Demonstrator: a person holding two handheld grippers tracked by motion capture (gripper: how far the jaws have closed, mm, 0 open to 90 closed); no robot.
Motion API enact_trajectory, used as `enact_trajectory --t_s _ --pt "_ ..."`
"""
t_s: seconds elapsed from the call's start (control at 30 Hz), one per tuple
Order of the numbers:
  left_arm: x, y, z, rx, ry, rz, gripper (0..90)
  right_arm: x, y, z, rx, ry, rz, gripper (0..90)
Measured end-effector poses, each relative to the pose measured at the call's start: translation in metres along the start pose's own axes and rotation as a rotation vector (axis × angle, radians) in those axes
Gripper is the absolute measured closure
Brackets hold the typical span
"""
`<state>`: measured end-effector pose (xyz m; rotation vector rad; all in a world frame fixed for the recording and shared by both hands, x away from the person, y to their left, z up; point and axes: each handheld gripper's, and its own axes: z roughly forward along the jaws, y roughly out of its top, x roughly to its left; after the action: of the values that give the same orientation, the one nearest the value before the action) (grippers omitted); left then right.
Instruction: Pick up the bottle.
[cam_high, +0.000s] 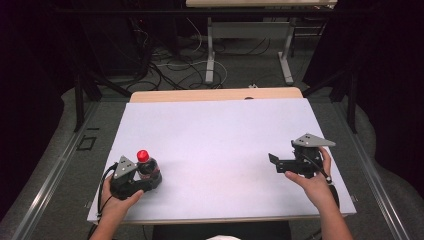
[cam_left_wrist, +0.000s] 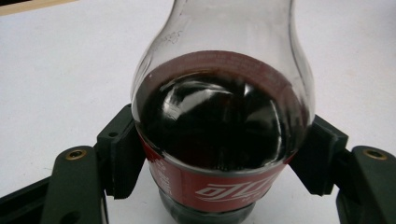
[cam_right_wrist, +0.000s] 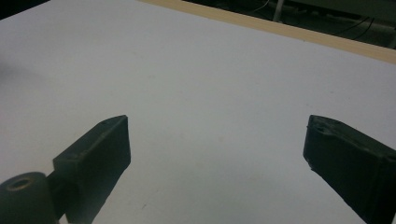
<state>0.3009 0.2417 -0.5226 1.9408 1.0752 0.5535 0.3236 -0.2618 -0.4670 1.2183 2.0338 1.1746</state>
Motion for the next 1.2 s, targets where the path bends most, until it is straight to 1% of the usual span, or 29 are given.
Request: enact_trajectory --t_s 0.1,0.17,0.2,0.23,0.27,0.3,0.33,0.37,0.43,0.5,0.57,0.63,0.7,0.73,0.77,0.93,1.0,1.03,1.1,1.13,1.17,1.2 --pt "-0.001 0.002 0.0 0.016 0.007 -0.004 29.6 0.001 0.0 0.0 -0.006 -0.004 -0.005 7.2" --pt "-0.001 0.004 0.001 0.023 -0.002 -0.013 29.6 0.001 0.0 0.0 -0.005 -0.004 -0.003 7.4" --pt "-0.001 0.006 0.001 0.025 -0.002 -0.013 29.6 0.001 0.0 0.0 -0.005 -0.004 -0.003 7.4" --pt "-0.001 0.007 0.0 0.028 0.0 -0.002 29.6 0.001 0.0 0.0 -0.004 -0.005 -0.002 7.9" --pt "-0.002 0.009 0.001 0.023 -0.002 -0.003 29.6 0.001 0.0 0.0 0.003 0.0 -0.003 8.4" --pt "-0.003 0.01 0.001 0.02 -0.002 0.001 29.6 0.001 0.0 0.001 -0.006 -0.005 -0.005 8.5" --pt "-0.005 0.012 0.001 0.019 -0.004 0.0 29.6 0.002 0.0 0.0 0.001 -0.005 0.001 8.7" --pt "-0.007 0.014 0.002 0.011 -0.01 -0.001 29.6 0.002 0.001 0.0 0.0 -0.004 -0.005 9.2" --pt "-0.01 0.018 0.002 0.006 -0.025 0.011 29.6 0.001 0.001 -0.001 0.003 -0.003 -0.013 9.7" --pt "-0.014 0.022 0.004 0.002 -0.038 0.024 29.6 0.002 0.002 -0.002 0.0 -0.003 -0.01 9.9" --pt "-0.02 0.026 0.005 -0.005 -0.062 0.029 29.6 0.002 0.002 -0.002 -0.007 0.0 -0.016 11.1" --pt "-0.026 0.03 0.007 -0.003 -0.088 0.043 29.6 0.003 0.003 -0.003 -0.003 0.001 -0.008 11.3" --pt "-0.032 0.035 0.01 0.002 -0.107 0.057 29.6 0.005 0.003 -0.003 -0.012 0.002 -0.007 12.5" --pt "-0.035 0.037 0.011 0.001 -0.111 0.064 29.6 0.005 0.004 -0.004 -0.004 0.004 -0.014 14.0" --pt "-0.037 0.04 0.013 0.002 -0.118 0.069 29.5 0.005 0.004 -0.004 -0.011 0.004 -0.024 14.7" --pt "-0.051 0.054 0.021 -0.002 -0.154 0.08 29.6 0.007 0.005 -0.004 -0.017 0.011 -0.034 14.9" --pt "-0.057 0.061 0.025 -0.003 -0.172 0.085 29.6 0.008 0.006 -0.005 -0.019 0.022 -0.048 15.0" --pt "-0.061 0.063 0.028 -0.015 -0.175 0.083 29.6 0.009 0.007 -0.005 -0.02 0.027 -0.059 15.0" --pt "-0.068 0.069 0.033 -0.017 -0.193 0.094 29.6 0.011 0.008 -0.005 -0.021 0.033 -0.058 15.0" --pt "-0.072 0.072 0.035 -0.017 -0.203 0.097 29.5 0.012 0.008 -0.004 -0.024 0.043 -0.064 15.1" --pt "-0.076 0.074 0.037 -0.023 -0.206 0.103 29.6 0.016 0.011 -0.004 -0.024 0.053 -0.074 15.1" --pt "-0.08 0.076 0.04 -0.021 -0.224 0.099 29.6 0.018 0.012 -0.004 -0.022 0.07 -0.089 15.1"
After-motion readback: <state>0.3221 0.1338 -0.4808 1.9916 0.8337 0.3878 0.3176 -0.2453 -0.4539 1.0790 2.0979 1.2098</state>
